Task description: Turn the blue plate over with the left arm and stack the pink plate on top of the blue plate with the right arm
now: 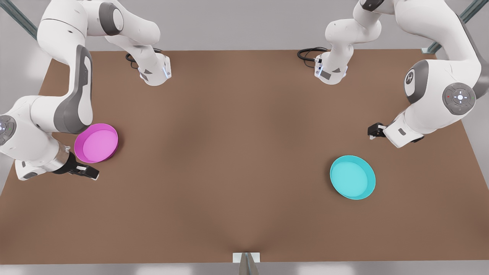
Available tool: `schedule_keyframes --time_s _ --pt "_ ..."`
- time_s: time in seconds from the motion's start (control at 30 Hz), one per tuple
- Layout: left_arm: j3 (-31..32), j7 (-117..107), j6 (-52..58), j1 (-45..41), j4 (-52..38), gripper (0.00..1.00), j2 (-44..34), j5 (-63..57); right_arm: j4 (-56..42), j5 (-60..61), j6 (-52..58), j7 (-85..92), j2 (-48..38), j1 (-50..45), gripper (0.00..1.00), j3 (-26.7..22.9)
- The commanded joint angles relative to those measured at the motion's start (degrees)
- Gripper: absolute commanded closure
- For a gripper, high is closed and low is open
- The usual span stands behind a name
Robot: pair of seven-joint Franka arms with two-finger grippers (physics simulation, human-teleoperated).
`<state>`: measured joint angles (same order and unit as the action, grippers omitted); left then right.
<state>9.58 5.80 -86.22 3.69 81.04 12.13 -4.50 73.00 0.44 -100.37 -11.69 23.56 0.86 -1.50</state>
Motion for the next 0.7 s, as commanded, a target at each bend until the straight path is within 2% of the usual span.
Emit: schedule_keyframes --time_s 0.0,0.07,0.13,0.2,0.27,0.37,0.67 --pt "0.0 0.0 0.0 0.0 0.0 0.00 0.1 0.1 0.0 0.0 0.0 0.0 0.0 -0.1 0.00 0.0" --pt "-0.2 0.3 0.1 0.7 0.0 0.00 3.1 0.9 0.0 0.0 0.0 0.0 0.0 -0.1 0.00 0.0" --pt "-0.7 0.6 -3.9 7.7 -2.7 0.00 15.6 8.8 -0.1 -0.1 0.0 0.0 -0.1 0.0 0.00 0.0" --pt "-0.5 0.7 -9.7 14.3 -4.2 0.00 23.7 12.7 -0.1 0.0 -0.1 -0.1 0.0 0.0 0.00 0.0" --pt "-0.6 0.7 -16.8 16.5 -5.9 0.00 29.8 14.2 -0.1 0.0 -0.1 0.0 0.0 0.0 0.00 0.0" --pt "-0.6 0.7 -24.9 16.8 -5.9 0.00 34.3 16.0 -0.1 0.0 -0.1 -0.1 0.0 -0.1 0.00 0.0" --pt "-0.6 1.8 -26.0 17.3 -5.8 0.00 39.2 17.4 0.0 0.0 -0.8 -0.1 0.1 0.0 0.00 0.1"
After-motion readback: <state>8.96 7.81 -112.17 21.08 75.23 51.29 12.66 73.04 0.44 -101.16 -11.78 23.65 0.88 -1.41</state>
